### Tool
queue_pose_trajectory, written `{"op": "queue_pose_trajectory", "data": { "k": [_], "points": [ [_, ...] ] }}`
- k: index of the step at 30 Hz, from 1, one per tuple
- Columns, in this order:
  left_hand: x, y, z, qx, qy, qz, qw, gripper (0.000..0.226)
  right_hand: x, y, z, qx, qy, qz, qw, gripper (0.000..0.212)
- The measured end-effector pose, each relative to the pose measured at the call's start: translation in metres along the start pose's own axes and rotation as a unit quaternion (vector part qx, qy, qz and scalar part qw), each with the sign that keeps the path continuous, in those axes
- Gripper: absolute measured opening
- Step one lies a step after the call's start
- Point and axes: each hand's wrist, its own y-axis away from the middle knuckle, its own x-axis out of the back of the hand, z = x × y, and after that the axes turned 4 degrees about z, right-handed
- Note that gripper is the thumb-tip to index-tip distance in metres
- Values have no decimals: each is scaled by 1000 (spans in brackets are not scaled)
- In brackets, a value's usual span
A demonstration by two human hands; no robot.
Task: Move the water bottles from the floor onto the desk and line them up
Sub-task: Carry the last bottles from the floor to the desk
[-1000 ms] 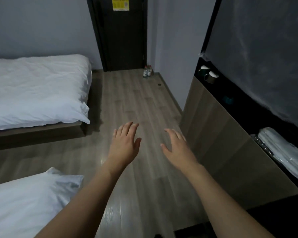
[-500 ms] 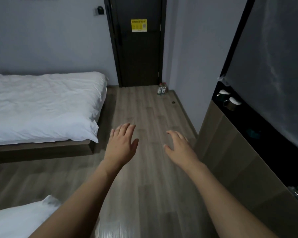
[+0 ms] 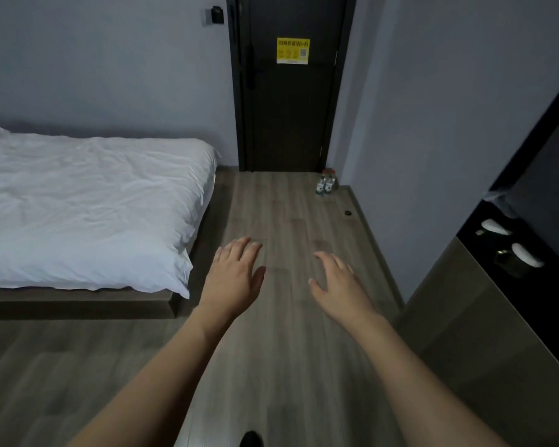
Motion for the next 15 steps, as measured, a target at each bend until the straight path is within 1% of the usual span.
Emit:
{"op": "queue_pose_trajectory", "data": {
  "k": [4, 8, 15],
  "points": [
    [-13, -70, -46, 12, 12, -6, 1000, 47, -13, -83, -20, 6, 18, -8, 1000, 57],
    [-26, -129, -78, 33, 18, -17, 999, 49, -20, -152, -30, -10, 24, -2, 1000, 57],
    [-61, -222, -118, 30, 9, -39, 999, 49, -42, -256, -24, -31, 7, -11, 999, 57]
  ]
}}
